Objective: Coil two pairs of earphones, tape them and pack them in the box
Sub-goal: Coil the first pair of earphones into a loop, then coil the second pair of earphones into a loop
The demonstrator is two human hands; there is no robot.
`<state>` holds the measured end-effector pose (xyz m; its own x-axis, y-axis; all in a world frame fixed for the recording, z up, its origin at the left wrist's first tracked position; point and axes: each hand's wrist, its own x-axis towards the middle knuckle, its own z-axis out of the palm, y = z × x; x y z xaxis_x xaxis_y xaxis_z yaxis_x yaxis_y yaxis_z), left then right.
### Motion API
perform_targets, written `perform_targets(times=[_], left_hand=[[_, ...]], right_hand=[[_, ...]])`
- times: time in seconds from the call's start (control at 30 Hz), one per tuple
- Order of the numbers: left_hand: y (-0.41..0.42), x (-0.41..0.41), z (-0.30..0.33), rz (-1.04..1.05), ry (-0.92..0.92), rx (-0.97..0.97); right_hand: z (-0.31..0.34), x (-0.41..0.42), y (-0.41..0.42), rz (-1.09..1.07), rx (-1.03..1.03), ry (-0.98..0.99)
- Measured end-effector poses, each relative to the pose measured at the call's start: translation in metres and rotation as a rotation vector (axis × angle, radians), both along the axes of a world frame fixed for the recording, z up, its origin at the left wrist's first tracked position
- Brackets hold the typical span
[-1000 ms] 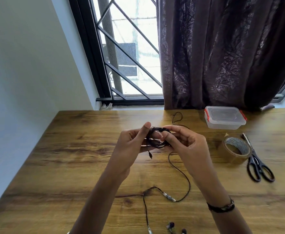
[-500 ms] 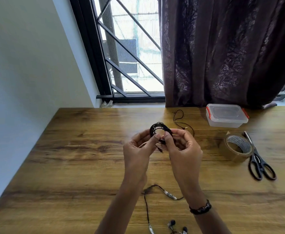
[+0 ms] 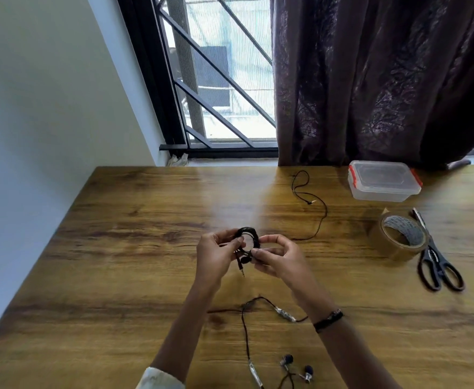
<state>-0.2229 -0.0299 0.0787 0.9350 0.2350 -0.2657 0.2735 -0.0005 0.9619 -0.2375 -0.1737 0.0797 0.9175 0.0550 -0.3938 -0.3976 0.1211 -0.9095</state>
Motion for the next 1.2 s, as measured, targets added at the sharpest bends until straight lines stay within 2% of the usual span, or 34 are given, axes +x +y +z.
perform_targets(times=[0.17,0.33,0.4,0.53,0.6,0.73,0.87,1.1,1.2], left_hand=[[0.011,0.014,-0.041,-0.037,0.010,0.329],[0.012,0.021,-0.053,-0.065,0.012,0.531],[0.012,0.022,-0.054,-0.072,0.001,0.579],[0.011,0.026,-0.060,-0.070,-0.033,0.686],[0.011,0.025,-0.062,-0.071,-0.036,0.756],[0.014,0.026,-0.067,-0.069,-0.042,0.808],[0.017,0.025,-0.071,-0.071,-0.063,0.776],[0.023,0.003,-0.069,-0.037,-0.228,0.718],[0.023,-0.012,-0.065,-0.053,-0.289,0.707]], right_hand=[[-0.039,0.014,0.014,0.047,-0.083,0.076],[-0.067,0.029,0.024,0.081,-0.191,0.082],[-0.070,0.031,0.027,0.104,-0.339,0.034],[-0.063,0.031,0.032,0.175,-0.760,-0.134],[-0.058,0.031,0.033,0.182,-0.863,-0.202],[-0.059,0.033,0.031,0.187,-0.879,-0.240],[-0.060,0.033,0.025,0.200,-0.819,-0.234],[-0.068,0.026,0.005,0.233,-0.748,-0.240],[-0.068,0.018,-0.011,0.217,-0.763,-0.328]])
